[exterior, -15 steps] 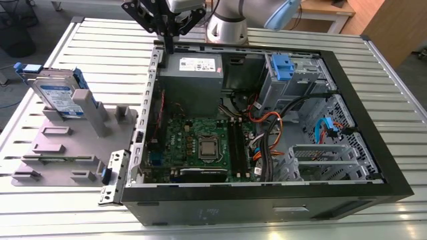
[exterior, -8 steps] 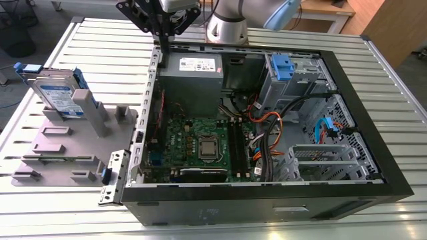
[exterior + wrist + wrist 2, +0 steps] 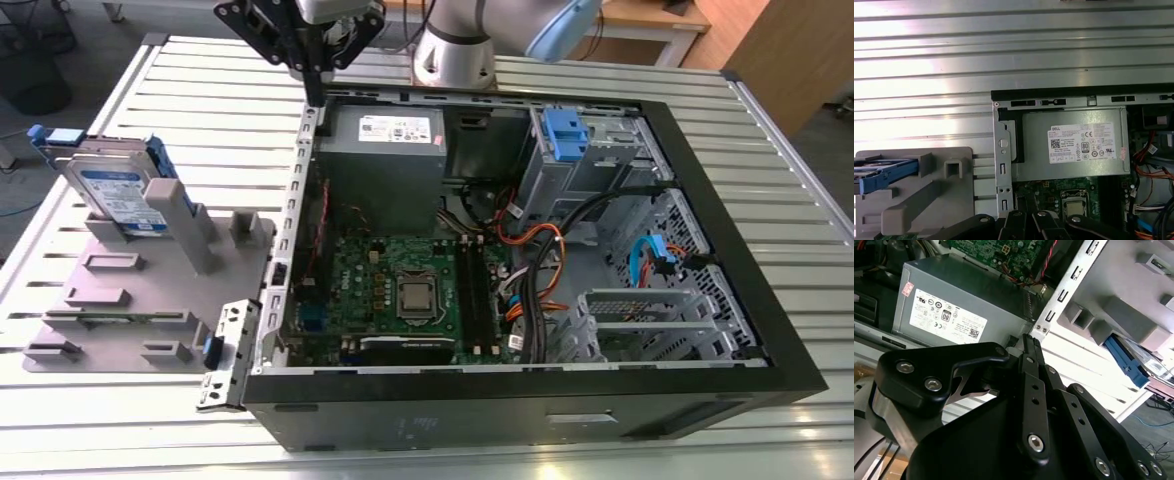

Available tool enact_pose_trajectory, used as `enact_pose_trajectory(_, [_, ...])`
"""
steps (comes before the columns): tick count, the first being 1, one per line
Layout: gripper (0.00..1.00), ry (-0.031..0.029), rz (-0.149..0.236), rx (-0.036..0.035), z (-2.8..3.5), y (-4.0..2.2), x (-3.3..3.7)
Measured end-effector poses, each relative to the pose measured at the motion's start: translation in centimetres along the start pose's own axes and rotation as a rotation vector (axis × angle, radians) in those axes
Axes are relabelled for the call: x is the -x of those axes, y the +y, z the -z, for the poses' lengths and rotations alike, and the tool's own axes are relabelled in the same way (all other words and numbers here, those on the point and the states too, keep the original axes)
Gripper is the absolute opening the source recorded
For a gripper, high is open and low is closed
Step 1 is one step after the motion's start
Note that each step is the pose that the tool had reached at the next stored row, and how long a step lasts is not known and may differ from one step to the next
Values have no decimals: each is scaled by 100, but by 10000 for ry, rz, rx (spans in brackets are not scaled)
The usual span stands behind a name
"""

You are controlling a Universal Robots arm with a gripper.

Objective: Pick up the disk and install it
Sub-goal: 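Reach for the disk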

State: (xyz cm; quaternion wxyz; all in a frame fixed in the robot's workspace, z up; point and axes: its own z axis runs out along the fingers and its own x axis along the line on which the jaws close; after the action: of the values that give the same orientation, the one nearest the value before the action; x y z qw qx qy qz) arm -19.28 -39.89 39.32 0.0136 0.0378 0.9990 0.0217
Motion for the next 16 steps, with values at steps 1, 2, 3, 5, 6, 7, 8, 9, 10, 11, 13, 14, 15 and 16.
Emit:
enact_pose_trajectory(1, [11, -1, 0, 0, 0, -2, -20])
enact_pose_trajectory(2, [11, -1, 0, 0, 1, -3, -37])
enact_pose_trajectory(3, [11, -1, 0, 0, 1, -4, -52])
enact_pose_trajectory(5, [11, -2, 0, 0, 2, -7, -91])
enact_pose_trajectory(6, [11, -2, -1, 0, 3, -8, -111])
enact_pose_trajectory(7, [11, -2, -1, -1, 3, -10, -130])
enact_pose_trajectory(8, [11, -2, -1, 0, 3, -11, -152])
enact_pose_trajectory(9, [11, -3, -1, 0, 3, -13, -177])
enact_pose_trajectory(10, [11, -3, 0, -1, 3, -15, -200])
enact_pose_trajectory(11, [11, -3, 1, 0, 3, -17, -225])
enact_pose_trajectory(13, [11, -4, 0, 0, 2, -21, -278])
enact_pose_trajectory(14, [11, -4, 0, 0, 2, -23, -306])
enact_pose_trajectory(15, [11, -5, -1, 1, 1, -26, -337])
enact_pose_trajectory(16, [11, -4, 0, 0, 1, -28, -366])
